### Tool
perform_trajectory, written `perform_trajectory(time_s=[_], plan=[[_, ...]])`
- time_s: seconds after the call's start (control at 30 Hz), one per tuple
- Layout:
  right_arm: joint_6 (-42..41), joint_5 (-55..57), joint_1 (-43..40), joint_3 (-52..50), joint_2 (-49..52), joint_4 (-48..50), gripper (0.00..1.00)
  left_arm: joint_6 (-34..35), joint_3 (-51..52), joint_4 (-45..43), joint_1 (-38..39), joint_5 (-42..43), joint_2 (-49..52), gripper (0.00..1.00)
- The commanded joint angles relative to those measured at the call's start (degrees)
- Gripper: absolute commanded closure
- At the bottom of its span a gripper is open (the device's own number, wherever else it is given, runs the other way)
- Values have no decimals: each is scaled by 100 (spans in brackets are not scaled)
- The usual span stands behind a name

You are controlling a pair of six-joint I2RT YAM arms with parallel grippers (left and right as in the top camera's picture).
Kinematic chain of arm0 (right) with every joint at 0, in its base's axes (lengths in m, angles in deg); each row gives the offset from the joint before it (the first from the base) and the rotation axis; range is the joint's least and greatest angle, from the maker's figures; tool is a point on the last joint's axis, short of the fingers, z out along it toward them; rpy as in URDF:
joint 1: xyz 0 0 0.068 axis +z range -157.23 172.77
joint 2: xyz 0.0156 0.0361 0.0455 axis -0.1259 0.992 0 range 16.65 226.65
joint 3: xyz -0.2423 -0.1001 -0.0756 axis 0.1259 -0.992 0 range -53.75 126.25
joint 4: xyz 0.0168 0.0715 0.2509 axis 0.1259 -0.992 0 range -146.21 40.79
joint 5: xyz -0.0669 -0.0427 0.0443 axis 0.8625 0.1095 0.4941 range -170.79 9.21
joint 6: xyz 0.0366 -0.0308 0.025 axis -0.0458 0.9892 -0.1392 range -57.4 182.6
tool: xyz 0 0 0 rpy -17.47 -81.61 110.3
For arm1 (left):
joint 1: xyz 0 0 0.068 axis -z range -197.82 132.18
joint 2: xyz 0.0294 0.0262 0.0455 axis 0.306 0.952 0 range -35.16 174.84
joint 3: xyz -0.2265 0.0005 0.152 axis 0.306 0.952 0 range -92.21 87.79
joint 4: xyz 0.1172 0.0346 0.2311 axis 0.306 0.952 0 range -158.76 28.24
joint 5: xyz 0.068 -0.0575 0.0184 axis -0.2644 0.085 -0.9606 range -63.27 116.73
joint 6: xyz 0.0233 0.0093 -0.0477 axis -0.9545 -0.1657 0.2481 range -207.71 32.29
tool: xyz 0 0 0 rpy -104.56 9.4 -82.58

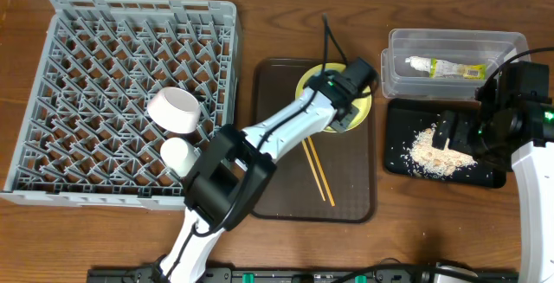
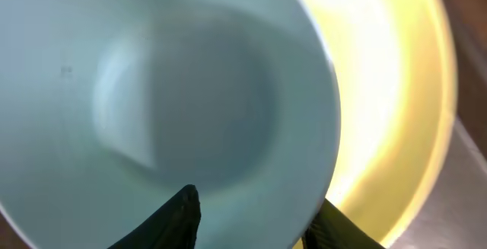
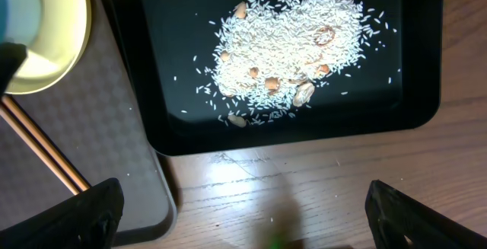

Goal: Sort waste into correct bins and load items into the dishwasher
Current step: 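Reach the left gripper to the light-blue bowl on the yellow plate, grasp, then carry the light-blue bowl into the dish rack with the left gripper, release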

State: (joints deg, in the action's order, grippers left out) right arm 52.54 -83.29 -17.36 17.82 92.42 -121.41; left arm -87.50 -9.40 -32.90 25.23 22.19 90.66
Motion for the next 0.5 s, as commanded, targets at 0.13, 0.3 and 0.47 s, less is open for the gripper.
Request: perform_trajectory(time_s=[0.13,0.3,0.47], plan=[[-61,55,-83,81,-66,-9,1,201,-17,-39,-55,136,50,59],[-59,55,-83,81,-66,-22,1,201,-2,-35,-48,133,140,70],[-59,55,-83,81,-66,-24,1,199,15,-35,-48,129,203,76]])
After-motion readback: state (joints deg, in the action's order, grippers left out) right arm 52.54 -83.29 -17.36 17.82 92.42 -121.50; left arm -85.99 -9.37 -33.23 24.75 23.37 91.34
